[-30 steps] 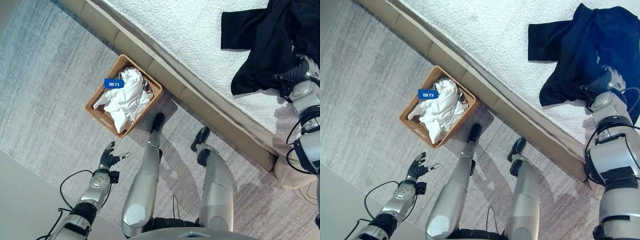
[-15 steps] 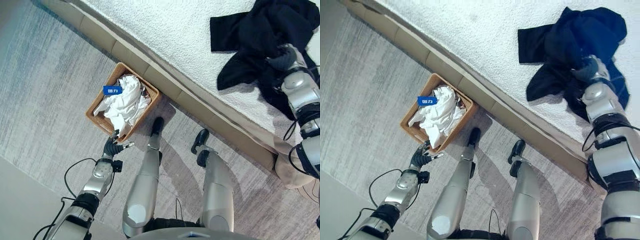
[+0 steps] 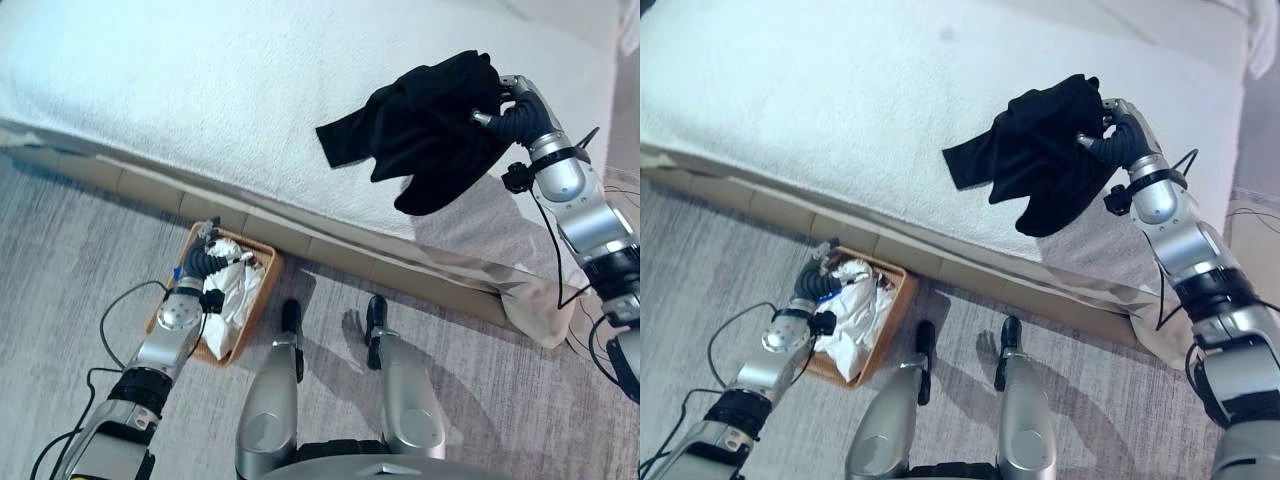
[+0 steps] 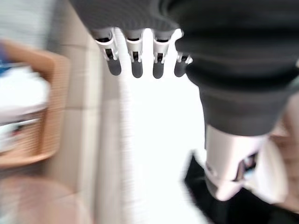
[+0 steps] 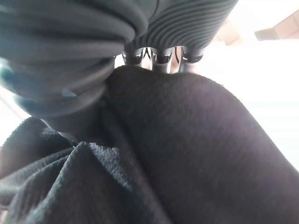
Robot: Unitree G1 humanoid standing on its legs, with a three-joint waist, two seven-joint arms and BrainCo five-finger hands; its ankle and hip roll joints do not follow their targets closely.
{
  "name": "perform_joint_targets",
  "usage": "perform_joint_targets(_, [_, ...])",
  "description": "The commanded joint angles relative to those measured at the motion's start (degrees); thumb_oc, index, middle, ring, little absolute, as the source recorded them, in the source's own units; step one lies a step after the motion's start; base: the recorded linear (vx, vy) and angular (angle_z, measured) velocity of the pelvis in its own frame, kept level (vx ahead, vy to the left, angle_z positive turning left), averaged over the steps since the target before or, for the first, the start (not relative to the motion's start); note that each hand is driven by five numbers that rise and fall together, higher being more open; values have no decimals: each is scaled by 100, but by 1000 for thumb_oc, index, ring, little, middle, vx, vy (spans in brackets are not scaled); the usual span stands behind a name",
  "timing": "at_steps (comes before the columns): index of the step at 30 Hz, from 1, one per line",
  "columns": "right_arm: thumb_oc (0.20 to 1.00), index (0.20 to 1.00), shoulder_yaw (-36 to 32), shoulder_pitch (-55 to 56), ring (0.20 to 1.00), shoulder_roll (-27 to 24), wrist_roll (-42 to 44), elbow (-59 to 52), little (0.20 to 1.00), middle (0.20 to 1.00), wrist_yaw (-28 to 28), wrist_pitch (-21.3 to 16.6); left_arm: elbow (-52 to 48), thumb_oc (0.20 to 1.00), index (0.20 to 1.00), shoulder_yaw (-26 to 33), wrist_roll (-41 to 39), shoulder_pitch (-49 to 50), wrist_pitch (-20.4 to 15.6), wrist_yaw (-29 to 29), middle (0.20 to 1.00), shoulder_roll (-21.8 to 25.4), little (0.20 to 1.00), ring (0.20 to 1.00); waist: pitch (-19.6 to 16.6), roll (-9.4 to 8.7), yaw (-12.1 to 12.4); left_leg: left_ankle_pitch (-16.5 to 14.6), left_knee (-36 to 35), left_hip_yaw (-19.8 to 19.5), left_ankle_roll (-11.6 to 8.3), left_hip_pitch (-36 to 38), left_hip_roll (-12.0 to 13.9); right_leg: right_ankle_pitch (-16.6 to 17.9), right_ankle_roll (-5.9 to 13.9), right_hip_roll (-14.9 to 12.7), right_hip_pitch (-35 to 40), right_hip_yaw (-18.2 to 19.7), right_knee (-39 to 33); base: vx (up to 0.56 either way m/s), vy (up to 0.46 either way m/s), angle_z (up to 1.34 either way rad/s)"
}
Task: Pick up clothes into the bucket
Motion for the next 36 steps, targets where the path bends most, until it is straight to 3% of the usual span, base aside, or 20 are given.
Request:
perform_joint_targets(1, [200, 200, -83, -181, 200, -148, 179, -374, 200, 200, 239, -270, -447, 1000, 1000, 66, 403, 161, -115, -135, 1000, -53, 1000, 1000, -737, -169, -70, -325, 262, 47, -15, 66, -42, 45, 261, 4, 478, 25, -260, 93, 44, -26])
perform_joint_targets(11, [200, 200, 492, -138, 200, -293, 1055, -1480, 200, 200, 1317, -171, -1518, 1000, 1000, -428, 688, -338, -21, -581, 1000, -27, 1000, 1000, -1501, -215, -172, -418, -144, 379, -15, 834, 40, 102, 321, 89, 1186, 136, -771, 86, 9, -16])
perform_joint_targets(15, [200, 200, 874, -330, 200, -451, 1593, -1981, 200, 200, 1717, -138, -1693, 1000, 1000, -979, 659, -769, 49, -836, 1000, -199, 1000, 1000, -1817, -255, -258, -432, -325, 436, -19, 1097, 74, 62, 314, 105, 1434, 140, -871, 74, 3, -5])
perform_joint_targets(22, [200, 200, 1109, -552, 200, -360, 2229, -2419, 200, 200, 1859, -177, -1769, 1000, 1000, -1594, 562, -1242, 131, -1123, 1000, -299, 1000, 1000, -2107, -240, -299, -430, -512, 463, -32, 1341, 114, 43, 305, 132, 1677, 66, -1050, 54, -9, -1])
perform_joint_targets(27, [200, 200, 1199, -666, 200, -119, 3012, -2769, 200, 200, 1952, -240, -1553, 1000, 1000, -2115, 378, -1442, 240, -1266, 1000, -807, 1000, 1000, -2295, -257, -355, -391, -648, 466, -59, 1472, 172, 25, 279, 173, 1822, 14, -1165, 33, -26, -2])
perform_joint_targets(33, [200, 200, 1189, -643, 200, -29, 3273, -2904, 200, 200, 1930, -248, -1260, 1000, 1000, -2605, 155, -1721, 366, -1439, 1000, -1212, 1000, 1000, -2375, -240, -425, -358, -727, 421, -78, 1559, 187, -18, 268, 196, 1916, -45, -1153, 4, -4, 1])
perform_joint_targets(36, [200, 200, 1117, -575, 200, -8, 3297, -2954, 200, 200, 1887, -267, -1159, 1000, 1000, -2859, -416, -1762, 456, -1581, 1000, -1381, 1000, 1000, -2409, -203, -468, -361, -743, 391, -79, 1613, 190, -57, 255, 204, 1974, -83, -1133, 9, -17, 5])
